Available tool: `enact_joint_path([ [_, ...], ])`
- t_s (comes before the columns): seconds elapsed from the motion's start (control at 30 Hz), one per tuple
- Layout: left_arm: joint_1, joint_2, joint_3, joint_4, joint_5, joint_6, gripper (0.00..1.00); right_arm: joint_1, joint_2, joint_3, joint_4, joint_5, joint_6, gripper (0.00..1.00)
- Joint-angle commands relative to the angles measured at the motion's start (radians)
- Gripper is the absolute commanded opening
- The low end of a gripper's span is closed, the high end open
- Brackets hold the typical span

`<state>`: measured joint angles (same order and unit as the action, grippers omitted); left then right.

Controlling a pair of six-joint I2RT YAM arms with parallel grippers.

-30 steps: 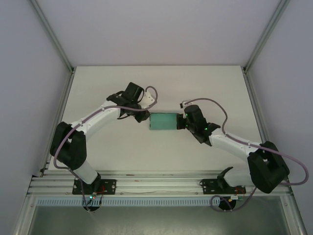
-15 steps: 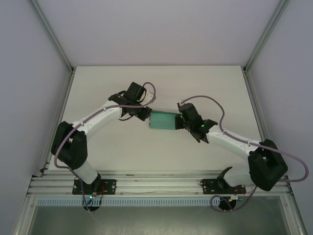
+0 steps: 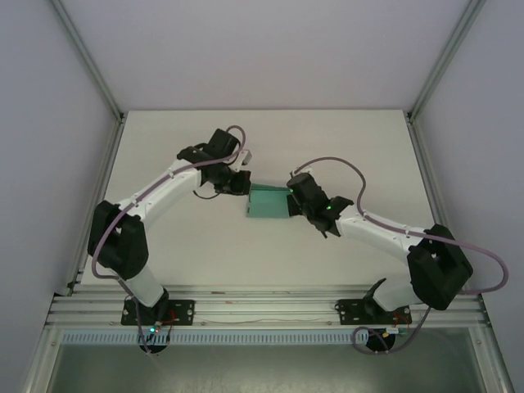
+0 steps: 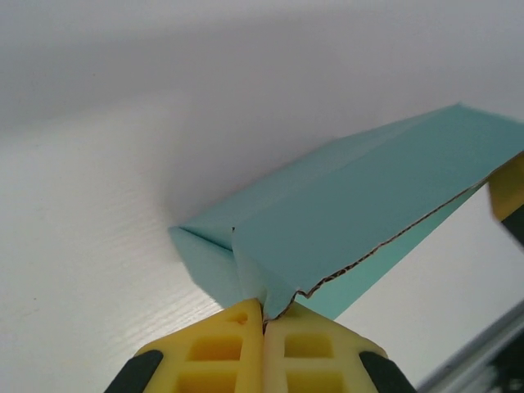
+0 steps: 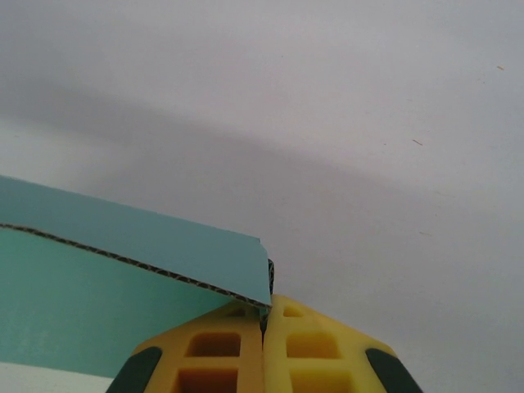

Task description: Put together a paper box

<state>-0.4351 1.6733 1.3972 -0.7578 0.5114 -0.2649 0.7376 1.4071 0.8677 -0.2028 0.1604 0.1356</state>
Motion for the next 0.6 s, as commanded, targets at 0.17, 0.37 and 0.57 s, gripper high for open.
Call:
enact_joint_path([
  [0.17,0.015,0.097,0.070,-0.141,0.122,-0.079,0.00,0.028,0.033,-0.039,-0.091,-0.009,0.027,0.00],
  [0.37,0.023,0.136,0.118,-0.202,0.185,-0.081,0.00,0.038,0.048,-0.052,-0.086,0.016,0.031,0.00],
  [0.57,0.057,0.141,0.124,-0.245,0.229,-0.073,0.00,0.048,0.056,-0.059,-0.068,-0.001,0.035,0.00],
])
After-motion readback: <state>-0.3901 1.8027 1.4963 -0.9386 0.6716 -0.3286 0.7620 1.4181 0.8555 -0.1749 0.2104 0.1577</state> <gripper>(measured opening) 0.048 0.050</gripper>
